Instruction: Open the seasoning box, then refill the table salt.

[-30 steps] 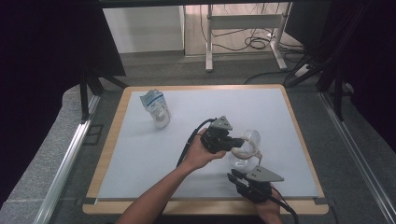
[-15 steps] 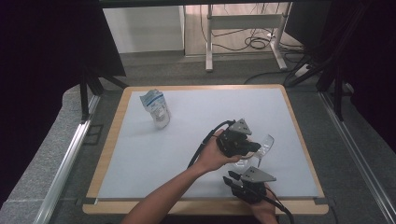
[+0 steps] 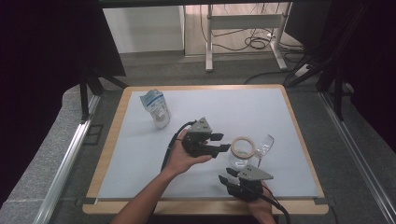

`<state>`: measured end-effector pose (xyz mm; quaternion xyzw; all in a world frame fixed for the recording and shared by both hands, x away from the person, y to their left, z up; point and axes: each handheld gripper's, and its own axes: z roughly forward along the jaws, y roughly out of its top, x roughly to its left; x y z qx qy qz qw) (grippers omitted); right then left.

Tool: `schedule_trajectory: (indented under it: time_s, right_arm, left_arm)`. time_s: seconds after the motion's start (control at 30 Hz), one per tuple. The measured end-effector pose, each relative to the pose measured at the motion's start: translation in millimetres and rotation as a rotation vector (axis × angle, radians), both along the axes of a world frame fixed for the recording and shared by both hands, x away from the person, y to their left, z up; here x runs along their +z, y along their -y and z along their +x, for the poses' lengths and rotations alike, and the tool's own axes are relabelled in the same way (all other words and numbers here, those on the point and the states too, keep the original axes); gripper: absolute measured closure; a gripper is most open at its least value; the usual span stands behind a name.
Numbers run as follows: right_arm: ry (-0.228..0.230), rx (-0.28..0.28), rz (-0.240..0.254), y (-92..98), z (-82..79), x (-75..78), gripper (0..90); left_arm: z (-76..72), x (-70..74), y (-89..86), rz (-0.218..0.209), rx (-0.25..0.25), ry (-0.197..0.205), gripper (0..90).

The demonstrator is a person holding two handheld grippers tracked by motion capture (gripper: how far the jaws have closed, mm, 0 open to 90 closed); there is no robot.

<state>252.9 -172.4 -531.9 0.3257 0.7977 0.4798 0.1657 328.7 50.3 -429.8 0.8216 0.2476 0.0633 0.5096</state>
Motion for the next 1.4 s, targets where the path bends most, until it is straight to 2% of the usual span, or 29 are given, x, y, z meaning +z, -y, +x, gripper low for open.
schedule_trajectory:
  time_s: [0.17, 0.27, 0.4, 0.6, 0.67, 0.97, 1.23, 1.4]
  right_arm:
    - [0.001, 0.005, 0.011, -6.9, 1.9, 1.6, 50.7]
    - [-0.002, 0.012, 0.004, -12.6, 2.2, 0.8, 47.5]
    - [0.004, 0.016, 0.002, -20.2, 4.1, -0.8, 44.8]
    - [0.021, 0.023, -0.013, -33.5, 8.7, 0.5, 41.4]
    - [0.027, 0.025, -0.012, -36.9, 11.1, 0.9, 40.9]
    - [0.027, 0.024, 0.006, -46.1, 21.5, 1.4, 40.8]
    - [0.025, 0.024, 0.008, -44.8, 21.0, 1.0, 40.8]
    - [0.031, 0.032, 0.003, -46.4, 20.4, 1.3, 40.8]
  left_arm:
    - [-4.8, -13.5, -28.8, -0.013, 0.074, -0.009, 38.9]
    - [-9.1, -21.7, -42.5, 0.004, 0.112, 0.006, 36.1]
    - [-12.4, -32.9, -58.0, 0.025, 0.149, 0.014, 35.3]
    - [-17.5, -49.5, -80.9, 0.012, 0.201, 0.000, 34.9]
    - [-16.7, -53.3, -87.0, 0.020, 0.212, -0.009, 34.8]
    - [-16.8, -61.1, -108.3, 0.022, 0.277, -0.013, 34.5]
    - [-20.7, -61.3, -118.9, 0.027, 0.329, 0.004, 33.8]
    - [-21.8, -57.5, -136.3, 0.022, 0.396, 0.018, 32.6]
